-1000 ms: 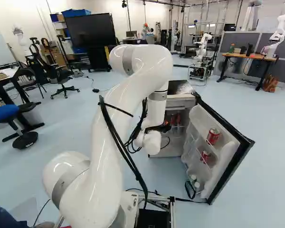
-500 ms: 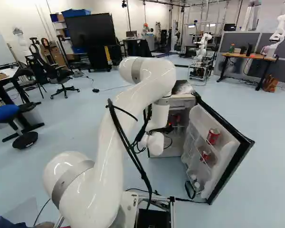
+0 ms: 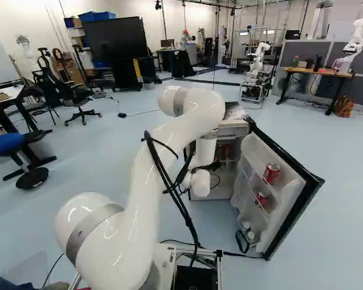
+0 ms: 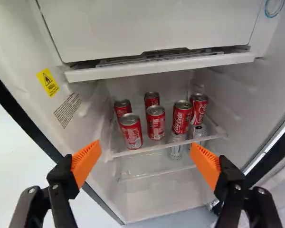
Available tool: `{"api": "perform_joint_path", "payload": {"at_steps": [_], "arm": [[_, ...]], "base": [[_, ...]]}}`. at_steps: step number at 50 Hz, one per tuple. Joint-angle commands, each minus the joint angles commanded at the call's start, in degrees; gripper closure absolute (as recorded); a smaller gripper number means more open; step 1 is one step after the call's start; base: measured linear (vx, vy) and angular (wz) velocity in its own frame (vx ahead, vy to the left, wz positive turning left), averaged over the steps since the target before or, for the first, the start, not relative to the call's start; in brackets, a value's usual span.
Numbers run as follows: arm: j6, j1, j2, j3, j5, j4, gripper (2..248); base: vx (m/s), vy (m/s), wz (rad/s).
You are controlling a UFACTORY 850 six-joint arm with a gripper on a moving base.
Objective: Grab a drink from the fridge
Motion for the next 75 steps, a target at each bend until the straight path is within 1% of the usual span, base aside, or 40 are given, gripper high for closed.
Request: {"api": "perform_joint_path", "payload": {"at_steps": [6, 14, 26, 35, 54, 70, 75], "arm": [[0.00, -0.26, -1.44, -1.56, 0.00, -0.24, 3], [0.00, -0.90, -2.21, -2.60, 0.00, -0.82, 3], [0.00, -2.04, -2.71, -3.50, 0.00, -3.19, 3], [0.00, -2.78, -3.10, -4.30, 0.00, -6.56, 3], [0.00, -4.15, -4.18, -6.40, 0.00, -14.93, 3], [0.00, -5.07, -8.14, -11.25, 0.00, -22.04, 3], [0.00, -5.30, -9.66, -13.24, 0.00, -23.51, 3]], "base": [[0.000, 0.000, 0.000], [0.000, 0.000, 0.000], [0.000, 0.000, 0.000], [0.000, 0.000, 0.000], [0.000, 0.000, 0.000], [0.000, 0.000, 0.000], [0.000, 0.000, 0.000]]}}
